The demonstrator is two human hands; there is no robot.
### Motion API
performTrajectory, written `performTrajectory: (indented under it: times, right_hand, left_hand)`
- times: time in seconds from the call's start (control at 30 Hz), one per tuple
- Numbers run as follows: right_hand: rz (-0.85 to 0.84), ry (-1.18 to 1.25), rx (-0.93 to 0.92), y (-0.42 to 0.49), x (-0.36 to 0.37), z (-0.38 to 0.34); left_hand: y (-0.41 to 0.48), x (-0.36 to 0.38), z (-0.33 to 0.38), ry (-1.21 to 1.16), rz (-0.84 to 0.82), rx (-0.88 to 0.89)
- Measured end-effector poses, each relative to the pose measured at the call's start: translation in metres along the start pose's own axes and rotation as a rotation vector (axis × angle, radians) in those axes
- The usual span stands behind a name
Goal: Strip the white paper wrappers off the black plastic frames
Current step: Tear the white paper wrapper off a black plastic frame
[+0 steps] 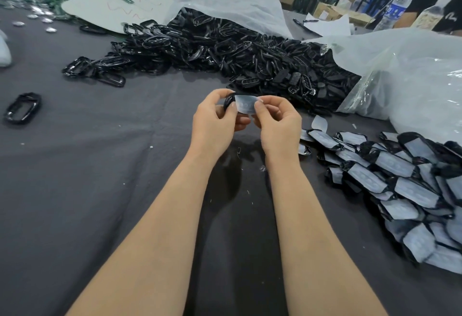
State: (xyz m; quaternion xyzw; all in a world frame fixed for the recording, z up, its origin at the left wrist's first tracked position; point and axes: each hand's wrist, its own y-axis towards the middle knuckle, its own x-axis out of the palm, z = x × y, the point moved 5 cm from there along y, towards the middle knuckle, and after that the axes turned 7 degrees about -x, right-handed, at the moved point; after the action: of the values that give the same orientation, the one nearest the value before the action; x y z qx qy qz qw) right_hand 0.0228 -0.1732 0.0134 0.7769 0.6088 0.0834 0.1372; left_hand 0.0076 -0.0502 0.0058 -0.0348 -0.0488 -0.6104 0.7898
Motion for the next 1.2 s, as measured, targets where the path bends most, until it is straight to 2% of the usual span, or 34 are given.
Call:
performTrajectory:
  times: [0.17, 0.33, 0.6, 0.67, 0.8, 0.9, 1.03, 1.2]
  right_hand:
    - [0.052, -0.030, -0.038, -0.001, 0.000, -0.001]
    - [0.055, 0.046, -0.011, -0.001, 0.000, 0.004]
    - [-0.043, 0.448, 0.331, 0.002, 0.004, 0.013]
    - [-0.022, 0.392, 0.294, 0.003, 0.001, 0.012]
    - [0.051, -0.052, -0.021, 0.000, -0.005, 0.001]
    - [0.044, -0.188, -0.137, -0.002, -0.002, -0.004]
    - [0.052, -0.127, -0.095, 0.000, 0.000, -0.001]
    - [-0.020, 0.182, 0.115, 0.003, 0.005, 0.010]
  left_hand:
    - [0.000, 0.001, 0.001, -0.006, -0.020, 0.001]
    - [0.000, 0.002, 0.000, -0.014, -0.024, -0.013]
    - [-0.001, 0.003, 0.001, -0.087, -0.052, -0.040]
    - [-0.001, 0.003, 0.000, -0.084, -0.053, -0.045]
    - [-0.002, 0.002, 0.000, -0.024, -0.033, -0.041]
    - [-0.001, 0.001, -0.001, -0.016, -0.022, -0.045]
    - [-0.001, 0.000, -0.001, -0.005, -0.002, -0.050]
    - [0.000, -0.002, -0.002, -0.057, 0.011, -0.078]
